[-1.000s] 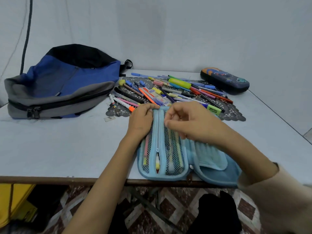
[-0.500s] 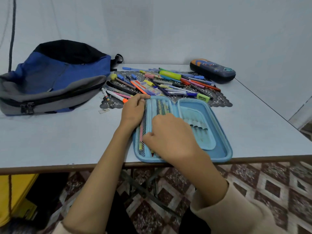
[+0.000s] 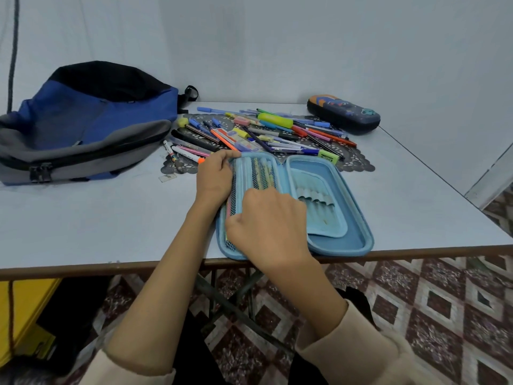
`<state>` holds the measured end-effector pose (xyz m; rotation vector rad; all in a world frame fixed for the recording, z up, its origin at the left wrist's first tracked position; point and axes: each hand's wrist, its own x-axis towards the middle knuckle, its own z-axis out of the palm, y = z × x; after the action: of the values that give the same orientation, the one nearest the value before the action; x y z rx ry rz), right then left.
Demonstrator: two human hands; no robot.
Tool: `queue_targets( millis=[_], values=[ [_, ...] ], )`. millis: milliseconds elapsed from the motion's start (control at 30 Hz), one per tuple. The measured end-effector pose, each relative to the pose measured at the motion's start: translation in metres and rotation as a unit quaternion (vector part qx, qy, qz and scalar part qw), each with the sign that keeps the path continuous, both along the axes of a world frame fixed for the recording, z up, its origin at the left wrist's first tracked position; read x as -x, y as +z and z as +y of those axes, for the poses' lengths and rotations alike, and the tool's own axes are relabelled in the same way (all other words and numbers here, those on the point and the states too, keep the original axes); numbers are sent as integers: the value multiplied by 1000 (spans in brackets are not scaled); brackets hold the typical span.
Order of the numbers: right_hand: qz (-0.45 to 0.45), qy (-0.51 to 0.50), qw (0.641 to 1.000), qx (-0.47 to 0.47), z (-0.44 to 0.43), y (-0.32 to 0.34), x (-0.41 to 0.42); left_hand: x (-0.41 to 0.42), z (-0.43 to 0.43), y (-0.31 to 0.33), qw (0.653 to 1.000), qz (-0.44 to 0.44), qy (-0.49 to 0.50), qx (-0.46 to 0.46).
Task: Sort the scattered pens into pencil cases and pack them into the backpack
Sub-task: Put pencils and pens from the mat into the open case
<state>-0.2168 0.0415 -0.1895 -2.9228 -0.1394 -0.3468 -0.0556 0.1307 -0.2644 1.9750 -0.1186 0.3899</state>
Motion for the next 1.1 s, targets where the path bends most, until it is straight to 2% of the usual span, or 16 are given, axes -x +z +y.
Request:
queue_targets(
  millis=[200,367,400,467,533,567,633,700,733,800,833,1000,1100],
  values=[
    [15,14,1000,-5,0,-6,7,2,-2,3,1000,5,11,-10],
    [-10,24,999,-35,-8,-17,6,5,-2,4,1000,5,3,-17],
    [-9,43,997,-59,-13,-20,6,5,-1,5,1000,6,-3,-18],
    [17,86,981,-174,-28,-22,6,8,1,6,1000,4,-10,-19],
    [-12,103,950,-296,-53,-22,0,12,2,8,999,-18,-3,-29],
    [-42,92,946,-309,-69,-21,-6,15,4,10,999,-36,0,-36],
    [-63,60,958,-272,-108,-24,-24,22,4,15,997,-62,-17,-53],
    [1,48,978,-201,-141,-29,-39,31,3,21,991,-54,-63,-103],
    [45,50,982,-178,-152,-33,-44,35,2,24,983,-36,-89,-157],
    [122,53,978,-160,-160,-41,-46,38,1,27,951,21,-143,-272],
    [141,52,976,-159,-160,-44,-46,39,2,28,938,50,-169,-300],
    [163,52,970,-175,-144,-43,-39,39,20,29,933,96,-204,-281],
    [175,55,973,-141,-134,-43,-41,42,31,30,936,103,-205,-266]
  ],
)
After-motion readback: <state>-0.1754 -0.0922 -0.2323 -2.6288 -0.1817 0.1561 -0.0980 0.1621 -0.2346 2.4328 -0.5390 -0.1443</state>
